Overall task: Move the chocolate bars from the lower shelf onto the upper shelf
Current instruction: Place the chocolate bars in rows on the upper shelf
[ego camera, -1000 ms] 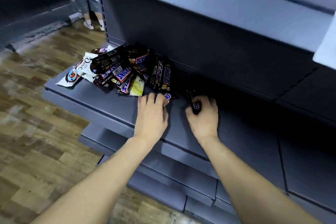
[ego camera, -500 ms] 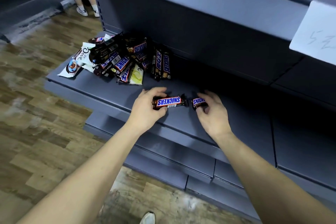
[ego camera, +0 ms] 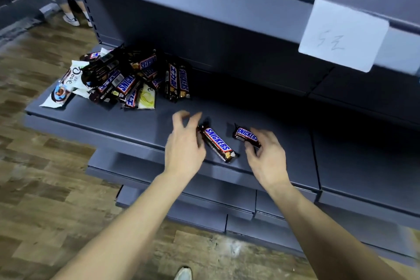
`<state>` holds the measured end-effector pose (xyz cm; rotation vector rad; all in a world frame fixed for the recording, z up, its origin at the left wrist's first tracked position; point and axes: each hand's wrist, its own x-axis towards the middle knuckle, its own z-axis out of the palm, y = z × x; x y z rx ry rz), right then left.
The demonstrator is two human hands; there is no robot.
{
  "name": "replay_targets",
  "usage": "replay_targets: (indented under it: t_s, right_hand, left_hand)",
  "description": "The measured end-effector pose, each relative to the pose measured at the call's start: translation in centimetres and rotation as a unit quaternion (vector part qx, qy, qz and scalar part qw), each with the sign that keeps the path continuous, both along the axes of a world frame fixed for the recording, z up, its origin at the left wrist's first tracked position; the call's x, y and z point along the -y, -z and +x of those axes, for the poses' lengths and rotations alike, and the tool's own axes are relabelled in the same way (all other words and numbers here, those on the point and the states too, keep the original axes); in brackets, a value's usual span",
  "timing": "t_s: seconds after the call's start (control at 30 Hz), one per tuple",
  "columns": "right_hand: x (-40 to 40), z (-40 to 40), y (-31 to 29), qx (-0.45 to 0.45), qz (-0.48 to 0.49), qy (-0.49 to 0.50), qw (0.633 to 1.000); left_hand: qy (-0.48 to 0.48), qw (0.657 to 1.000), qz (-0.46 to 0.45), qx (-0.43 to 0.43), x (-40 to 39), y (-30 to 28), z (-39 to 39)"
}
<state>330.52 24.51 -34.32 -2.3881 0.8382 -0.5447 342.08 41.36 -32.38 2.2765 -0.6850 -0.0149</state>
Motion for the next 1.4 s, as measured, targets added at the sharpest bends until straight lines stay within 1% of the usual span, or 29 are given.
replay_targets:
  t_s: [0.03,0.1,0.17,0.23,0.4,0.53,0.73,0.83,0.93,1.1,1.27,1.4]
  right_hand:
    - [0.1,-0.2,0.0,-0.002,0.001,0.001,1.0]
    - [0.1,-0.3,0.1,-0.003,0.01,0.003,1.0]
    - [-0.1,-0.3,0.0,-0.006,0.014,0.008,1.0]
    - [-0.2,-0.6,-0.2,-0.012,0.016,0.011,1.0]
    - [0.3,-3.4,-1.5,-0.024,0.046,0.022,0.998]
    - [0.6,-6.4,-3.2,0.006,0.067,0.039,0.997]
    - [0.4,-12.9,-7.6,0.047,0.075,-0.022,0.996]
    - [0.6,-16.9,-10.6,0.048,0.049,-0.048,0.997]
    - [1.0,-21.1,-13.9,0.063,0.014,-0.068,0.996]
    - [1.7,-27.0,-19.6,0.121,-0.011,-0.079,0.989]
    - [2.9,-31.2,-24.5,0.163,-0.048,-0.091,0.981]
    - [4.2,-33.1,-28.0,0.163,-0.108,-0.088,0.977]
  left_hand:
    - [0.026,0.999,0.033,0.02,-0.1,0.2,0.7]
    - [0.117,0.988,0.083,0.061,-0.2,0.4,1.6]
    - [0.187,0.973,0.125,0.059,-0.1,0.3,1.8]
    - [0.196,0.967,0.146,0.065,0.0,0.2,1.5]
    - [0.177,0.971,0.121,0.106,-0.1,-0.5,-0.3]
    - [0.186,0.97,0.101,0.12,-0.5,-1.5,-3.1]
    - [0.206,0.963,0.075,0.159,-1.1,-5.1,-9.2]
    - [0.226,0.954,0.067,0.185,-1.4,-7.8,-12.9]
    - [0.236,0.952,0.048,0.192,-1.7,-11.0,-16.5]
    - [0.245,0.945,0.014,0.215,-1.3,-16.7,-22.6]
    - [0.256,0.93,-0.017,0.263,-0.3,-21.7,-27.3]
    - [0.252,0.917,-0.032,0.306,0.7,-25.1,-29.7]
